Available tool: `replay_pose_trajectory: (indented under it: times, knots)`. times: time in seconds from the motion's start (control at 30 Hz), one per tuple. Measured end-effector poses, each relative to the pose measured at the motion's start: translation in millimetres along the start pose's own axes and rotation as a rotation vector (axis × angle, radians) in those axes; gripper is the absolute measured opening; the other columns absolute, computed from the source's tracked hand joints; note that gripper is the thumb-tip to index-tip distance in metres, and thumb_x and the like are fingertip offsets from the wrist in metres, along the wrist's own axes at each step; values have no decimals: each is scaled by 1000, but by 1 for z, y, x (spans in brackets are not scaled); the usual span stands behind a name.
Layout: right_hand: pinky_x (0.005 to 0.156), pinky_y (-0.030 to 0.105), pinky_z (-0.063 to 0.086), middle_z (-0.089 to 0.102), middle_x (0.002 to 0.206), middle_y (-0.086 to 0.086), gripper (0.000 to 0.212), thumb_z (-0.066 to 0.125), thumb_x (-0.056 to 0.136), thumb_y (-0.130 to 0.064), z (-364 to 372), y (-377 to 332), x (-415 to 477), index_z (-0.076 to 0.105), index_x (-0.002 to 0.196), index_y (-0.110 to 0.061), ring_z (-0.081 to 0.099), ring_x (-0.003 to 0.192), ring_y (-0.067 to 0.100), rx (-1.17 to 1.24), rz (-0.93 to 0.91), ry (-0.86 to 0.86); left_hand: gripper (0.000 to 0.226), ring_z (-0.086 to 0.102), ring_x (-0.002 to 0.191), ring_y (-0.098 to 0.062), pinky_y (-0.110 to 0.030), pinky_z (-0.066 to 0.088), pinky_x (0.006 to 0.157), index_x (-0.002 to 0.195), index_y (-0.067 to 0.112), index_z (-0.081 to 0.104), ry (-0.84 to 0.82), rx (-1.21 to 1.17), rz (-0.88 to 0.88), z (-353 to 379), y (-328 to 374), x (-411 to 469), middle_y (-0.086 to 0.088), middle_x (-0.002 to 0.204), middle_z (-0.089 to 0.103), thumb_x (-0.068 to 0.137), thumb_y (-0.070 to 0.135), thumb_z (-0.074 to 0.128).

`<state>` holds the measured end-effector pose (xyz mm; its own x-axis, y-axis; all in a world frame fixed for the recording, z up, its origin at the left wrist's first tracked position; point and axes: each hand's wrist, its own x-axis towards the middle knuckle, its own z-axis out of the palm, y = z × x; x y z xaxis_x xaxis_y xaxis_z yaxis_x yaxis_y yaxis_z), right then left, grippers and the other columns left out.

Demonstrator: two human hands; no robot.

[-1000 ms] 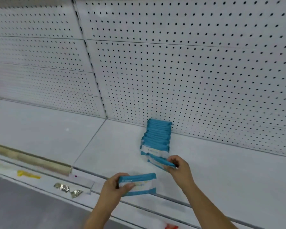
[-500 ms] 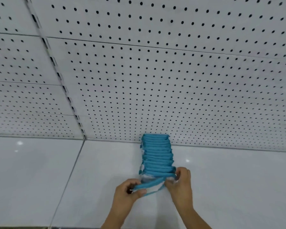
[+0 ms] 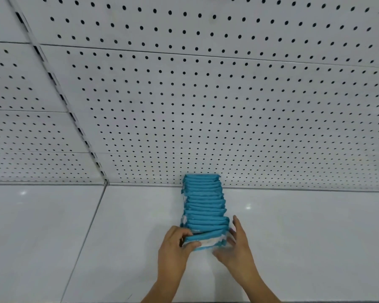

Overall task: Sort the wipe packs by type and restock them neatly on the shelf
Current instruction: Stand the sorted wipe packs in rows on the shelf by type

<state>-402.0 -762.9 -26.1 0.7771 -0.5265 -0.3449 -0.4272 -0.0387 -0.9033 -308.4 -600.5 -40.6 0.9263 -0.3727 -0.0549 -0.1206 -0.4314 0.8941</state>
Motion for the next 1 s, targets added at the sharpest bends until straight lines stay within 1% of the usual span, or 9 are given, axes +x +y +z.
replay_pose_trajectory:
  times: [0.13, 0.23, 0.33, 0.43, 0.53, 0.6, 0.67, 0.8, 1.0]
  knots:
    - [98, 23, 52, 62, 119, -19, 69, 78, 79, 2, 1, -7, 13, 48, 124, -41, 62, 105, -6, -47, -85, 69, 44, 60, 89, 1, -29, 59, 76, 94, 46, 46, 77, 45, -16, 8, 8, 0, 23, 98, 53, 75, 37, 85]
    - [89, 9, 51, 61, 114, -23, 64, 75, 82, 2, 2, -3, 13, 48, 128, -33, 61, 99, -11, -55, -68, 94, 83, 61, 98, -11, -36, 60, 80, 126, 42, 37, 160, -5, -159, 10, 8, -4, 14, 123, 44, 63, 45, 90]
    - [82, 7, 50, 63, 119, -16, 65, 73, 85, -2, 5, 2, 13, 42, 132, -34, 62, 102, -5, -43, -54, 105, 130, 57, 114, -18, -31, 53, 92, 155, 34, 11, 47, 6, -213, 8, 6, -1, 5, 148, 26, 56, 43, 94]
    - [82, 8, 50, 61, 124, -17, 70, 72, 88, -9, 6, 3, 17, 33, 135, -43, 63, 102, -7, -54, -61, 89, 145, 39, 122, -3, -20, 34, 99, 159, 25, -6, -139, -26, -223, 9, 7, 14, -2, 158, 19, 56, 35, 96]
    - [79, -1, 43, 48, 127, -30, 95, 76, 86, -17, 6, 1, 21, 9, 148, -45, 58, 109, -5, -96, -37, 6, 148, 36, 131, -3, -20, 30, 106, 159, 23, 0, -218, 34, -195, 13, 5, 33, 1, 156, 30, 49, 51, 95]
    - [79, -6, 39, 45, 131, -26, 107, 78, 84, -16, 4, 0, 24, 0, 151, -41, 53, 118, 1, -80, -11, -40, 140, 42, 132, -5, -21, 38, 104, 158, 29, 14, -215, 64, -161, 16, 1, 38, 7, 150, 39, 47, 58, 94]
    - [82, -4, 40, 47, 136, -21, 102, 78, 84, -14, 4, -1, 27, 6, 153, -39, 53, 117, -3, -69, -18, -54, 128, 48, 127, -3, -20, 42, 98, 155, 34, 23, -209, 84, -124, 18, 0, 37, 12, 144, 44, 50, 59, 92]
    - [88, 0, 41, 54, 135, -22, 86, 70, 90, -10, 9, 5, 29, 20, 153, -39, 54, 113, -15, -80, -50, -8, 122, 47, 131, -7, -28, 47, 102, 158, 31, 13, -195, 183, -52, 21, 1, 33, 13, 151, 37, 63, 67, 80]
    - [98, 6, 42, 53, 130, -31, 80, 61, 93, -2, 16, 6, 26, 24, 144, -52, 53, 116, -12, -122, -98, 30, 100, 51, 125, -10, -30, 49, 100, 155, 27, 25, -185, 183, -74, 27, 2, 31, 9, 144, 44, 74, 55, 78]
